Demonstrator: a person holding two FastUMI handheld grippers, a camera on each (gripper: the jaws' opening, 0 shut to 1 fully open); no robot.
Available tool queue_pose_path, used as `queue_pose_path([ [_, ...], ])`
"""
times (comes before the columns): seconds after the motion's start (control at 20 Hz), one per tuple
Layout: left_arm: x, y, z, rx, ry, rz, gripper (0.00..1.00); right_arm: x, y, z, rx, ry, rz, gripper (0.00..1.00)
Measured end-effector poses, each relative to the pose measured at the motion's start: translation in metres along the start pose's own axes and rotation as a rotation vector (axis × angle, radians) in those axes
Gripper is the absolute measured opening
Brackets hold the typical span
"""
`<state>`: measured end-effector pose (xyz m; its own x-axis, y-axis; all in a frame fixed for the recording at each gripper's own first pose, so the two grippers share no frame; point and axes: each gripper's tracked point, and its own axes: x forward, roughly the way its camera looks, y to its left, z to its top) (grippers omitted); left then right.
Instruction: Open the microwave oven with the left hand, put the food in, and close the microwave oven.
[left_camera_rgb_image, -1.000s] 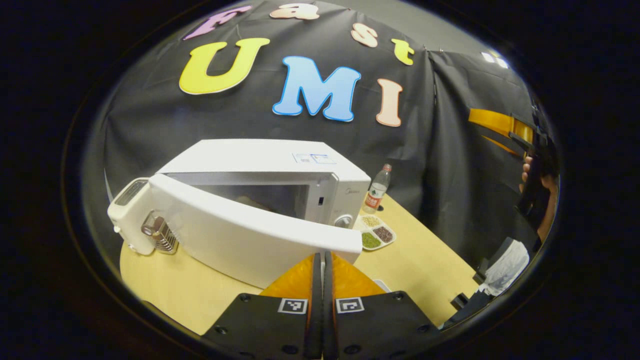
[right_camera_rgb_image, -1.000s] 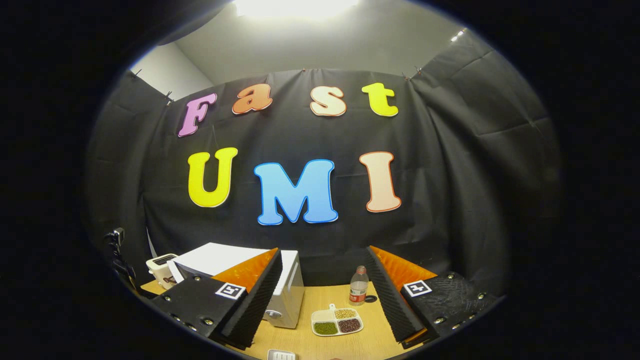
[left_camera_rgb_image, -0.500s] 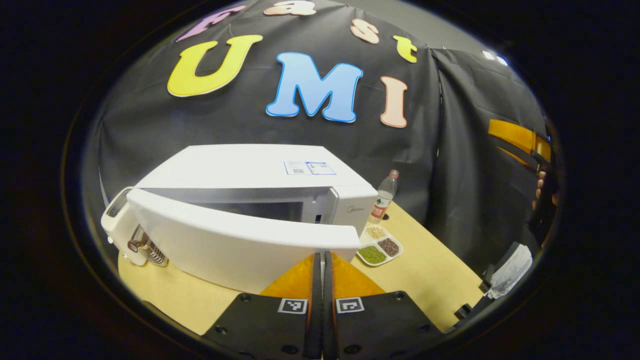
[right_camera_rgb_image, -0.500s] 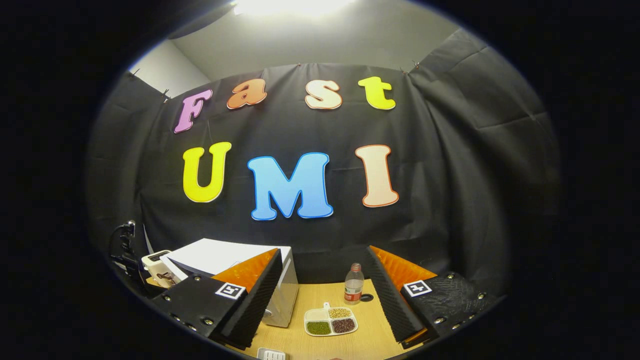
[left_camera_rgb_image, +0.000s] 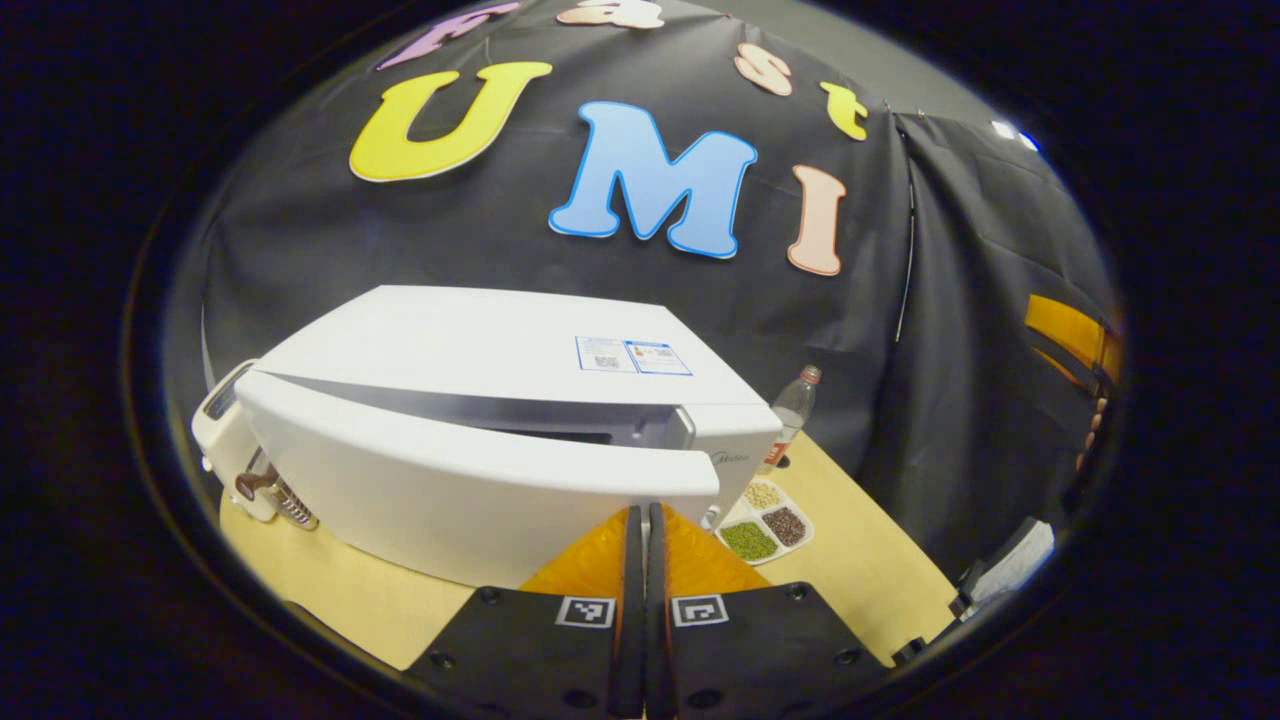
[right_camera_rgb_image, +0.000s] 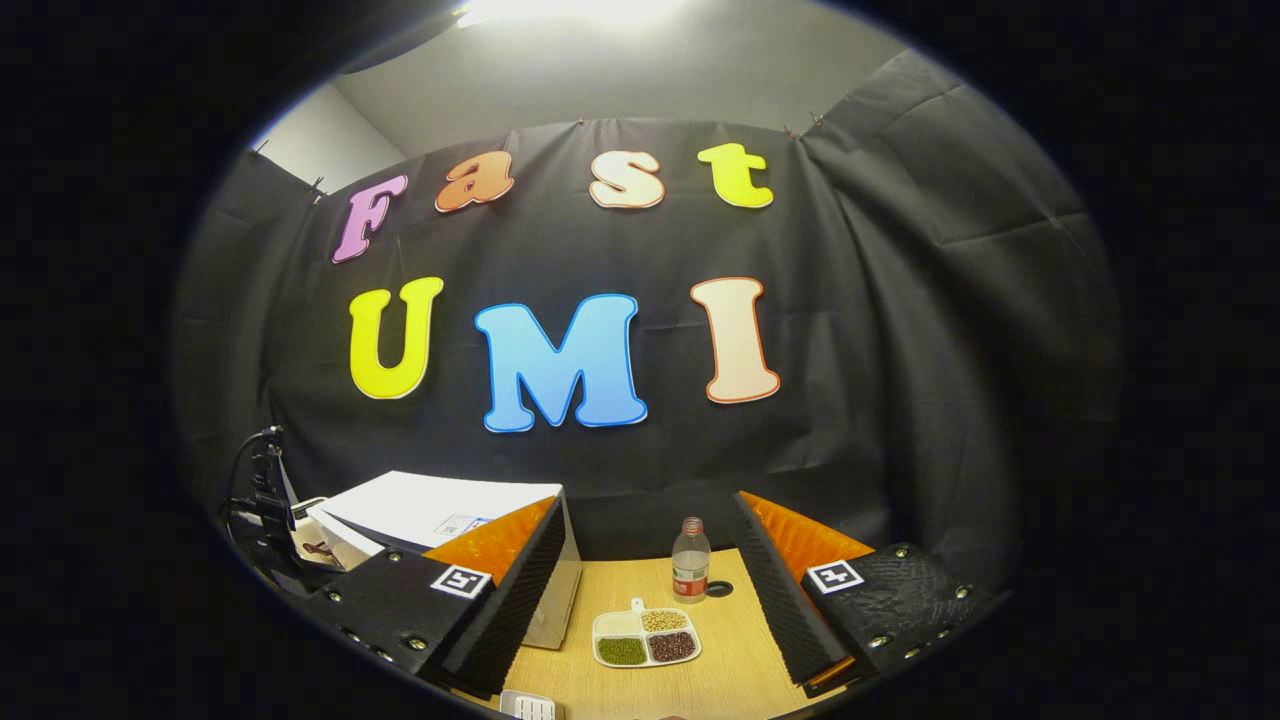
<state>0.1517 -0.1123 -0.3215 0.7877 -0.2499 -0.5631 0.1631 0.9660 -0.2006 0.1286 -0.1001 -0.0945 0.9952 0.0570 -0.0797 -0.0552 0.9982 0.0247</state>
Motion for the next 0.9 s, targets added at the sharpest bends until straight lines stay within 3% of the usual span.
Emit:
queue_pose_path([
  [0.55, 0.031, 0.005, 0.015, 0.007, -0.002, 0.046, 0.07, 0.004, -0.007, 0.002, -0.034, -0.002, -0.009, 0.99],
  [0.9, 0.032, 0.005, 0.016, 0.027, -0.003, 0.039, 0.07, 0.001, 0.011, 0.004, -0.046, -0.001, 0.012, 0.99],
])
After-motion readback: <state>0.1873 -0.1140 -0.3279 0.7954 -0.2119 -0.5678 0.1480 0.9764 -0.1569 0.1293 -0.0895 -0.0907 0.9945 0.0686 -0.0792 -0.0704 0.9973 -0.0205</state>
